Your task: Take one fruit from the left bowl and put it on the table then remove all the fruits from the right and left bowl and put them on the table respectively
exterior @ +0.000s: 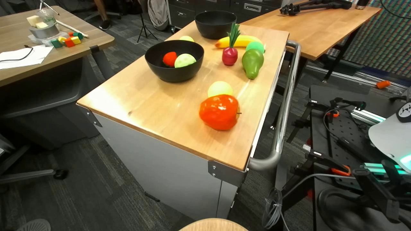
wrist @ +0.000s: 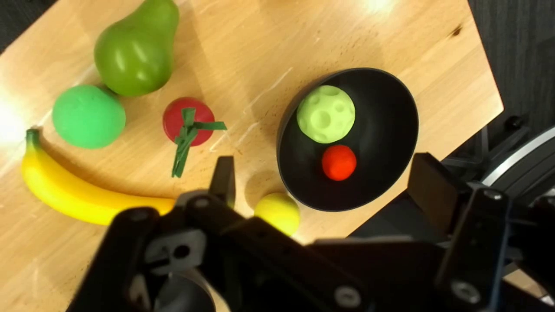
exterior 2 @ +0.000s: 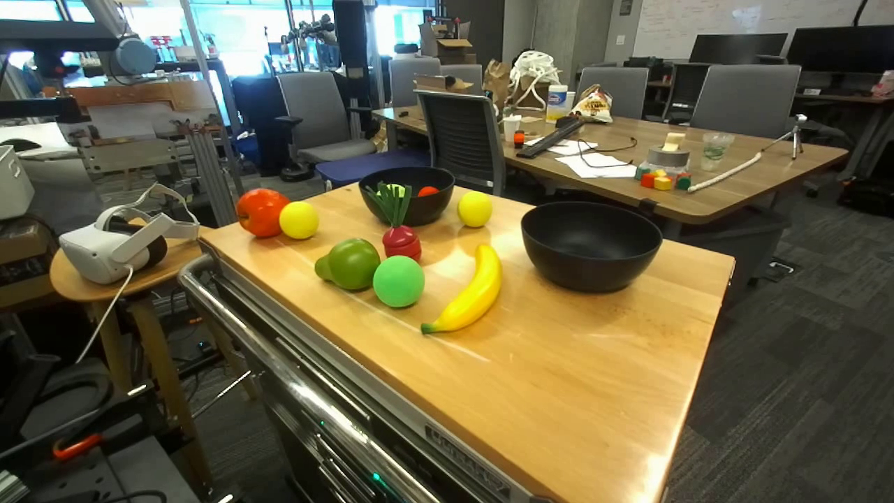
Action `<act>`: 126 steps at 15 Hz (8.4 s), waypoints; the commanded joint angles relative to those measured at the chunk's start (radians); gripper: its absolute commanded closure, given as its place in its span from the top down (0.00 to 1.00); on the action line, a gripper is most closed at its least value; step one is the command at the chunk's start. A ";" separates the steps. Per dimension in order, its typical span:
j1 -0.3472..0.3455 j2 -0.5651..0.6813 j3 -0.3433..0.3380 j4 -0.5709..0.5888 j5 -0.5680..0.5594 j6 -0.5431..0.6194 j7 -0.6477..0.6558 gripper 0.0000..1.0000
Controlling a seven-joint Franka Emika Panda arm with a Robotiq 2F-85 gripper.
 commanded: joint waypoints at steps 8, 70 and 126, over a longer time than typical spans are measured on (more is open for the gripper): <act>0.028 0.214 0.034 0.173 -0.027 0.040 -0.186 1.00; -0.002 0.338 -0.081 0.137 -0.062 0.119 -0.034 1.00; 0.189 0.568 0.013 0.269 -0.443 0.192 -0.321 0.71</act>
